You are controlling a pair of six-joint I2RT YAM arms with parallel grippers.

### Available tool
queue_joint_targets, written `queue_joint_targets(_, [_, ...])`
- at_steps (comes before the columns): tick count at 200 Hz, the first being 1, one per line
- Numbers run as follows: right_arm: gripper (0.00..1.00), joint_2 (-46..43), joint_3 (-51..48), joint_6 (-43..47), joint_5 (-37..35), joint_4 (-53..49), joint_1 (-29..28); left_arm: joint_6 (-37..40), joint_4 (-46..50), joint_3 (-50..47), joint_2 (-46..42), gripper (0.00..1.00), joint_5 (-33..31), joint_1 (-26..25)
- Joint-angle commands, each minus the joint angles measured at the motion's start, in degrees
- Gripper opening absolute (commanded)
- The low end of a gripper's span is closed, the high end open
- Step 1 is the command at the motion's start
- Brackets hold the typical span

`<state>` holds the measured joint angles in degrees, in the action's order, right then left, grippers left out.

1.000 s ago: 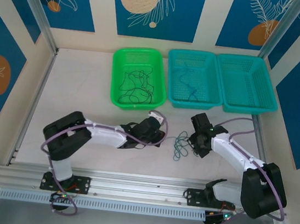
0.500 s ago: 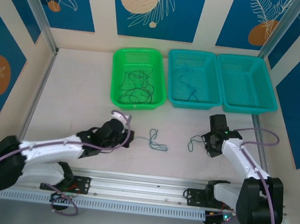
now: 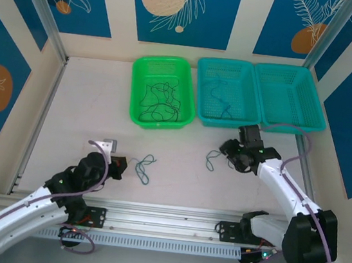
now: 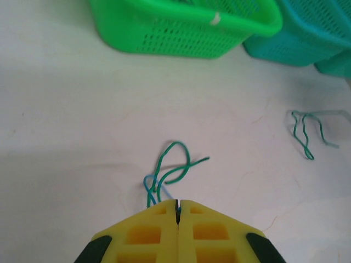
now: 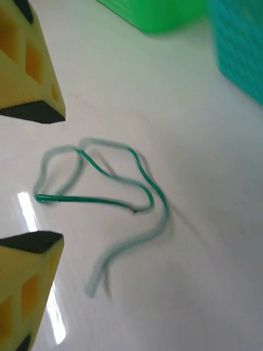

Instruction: Untangle the cables

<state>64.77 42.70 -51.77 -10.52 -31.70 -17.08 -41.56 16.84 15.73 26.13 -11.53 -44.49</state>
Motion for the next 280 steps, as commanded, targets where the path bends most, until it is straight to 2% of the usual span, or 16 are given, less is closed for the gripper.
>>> queue_joint_targets(1, [0.67, -3.3, 3.8, 6.7, 4.0, -1.7, -3.5, 0.2, 0.3, 0.7, 3.5, 0.00, 2.6, 0.6])
queue_joint_targets(12, [0.72, -5.6, 4.5, 7.0, 2.9, -2.3, -5.6, 0.9, -0.2, 1.7, 5.3, 0.00, 2.9, 0.7])
queue_joint_targets(27, [0.73, -8.6, 4.7, 7.4, 1.0, -1.3, -11.1, 1.9, -0.8, 2.8, 7.3, 0.00, 3.1, 0.6])
queue_joint_targets(48, [0.71, -7.6, 3.8, 4.4, 4.3, 3.8, -19.1, 2.5, -2.4, 3.6, 9.0, 0.00, 3.3, 0.6])
queue_joint_targets(68, [0.69, 0.5, 6.2, 2.1, 7.7, 6.7, -25.8, 3.1, -3.5, 4.2, 10.5, 0.00, 3.7, 0.7])
queue_joint_targets(101, [0.68, 18.8, 15.9, 0.3, 4.2, 5.0, -33.0, 3.7, -3.3, 4.9, 11.9, 0.00, 4.4, 0.7])
queue_joint_targets(139, [0.62, 37.4, 27.2, 0.5, 5.2, 4.1, -35.0, 3.5, -3.2, 4.8, 11.4, 0.00, 4.7, 0.9])
queue_joint_targets(177, [0.55, 46.2, 32.2, -0.9, 5.3, 3.3, -36.0, 2.6, -2.7, 3.8, 9.9, 0.00, 4.9, 0.9])
queue_joint_targets(214, [0.41, 48.4, 31.5, -2.2, 3.1, 4.2, -35.6, 2.5, -2.4, 3.1, 8.6, 0.00, 4.7, 0.9])
queue_joint_targets(233, [0.24, 49.1, 31.0, -2.5, 4.9, 4.6, -35.0, 2.5, -2.1, 3.1, 8.2, 0.00, 4.8, 0.9])
queue_joint_targets(260, [0.03, 47.5, 29.2, -2.7, 3.2, 4.5, -34.7, 2.0, -1.9, 2.5, 7.3, 0.00, 4.5, 0.9])
queue_joint_targets(280, [0.00, 44.1, 26.5, -2.6, 0.7, 4.7, -33.6, 1.9, -1.1, 2.4, 6.5, 0.00, 3.9, 0.9])
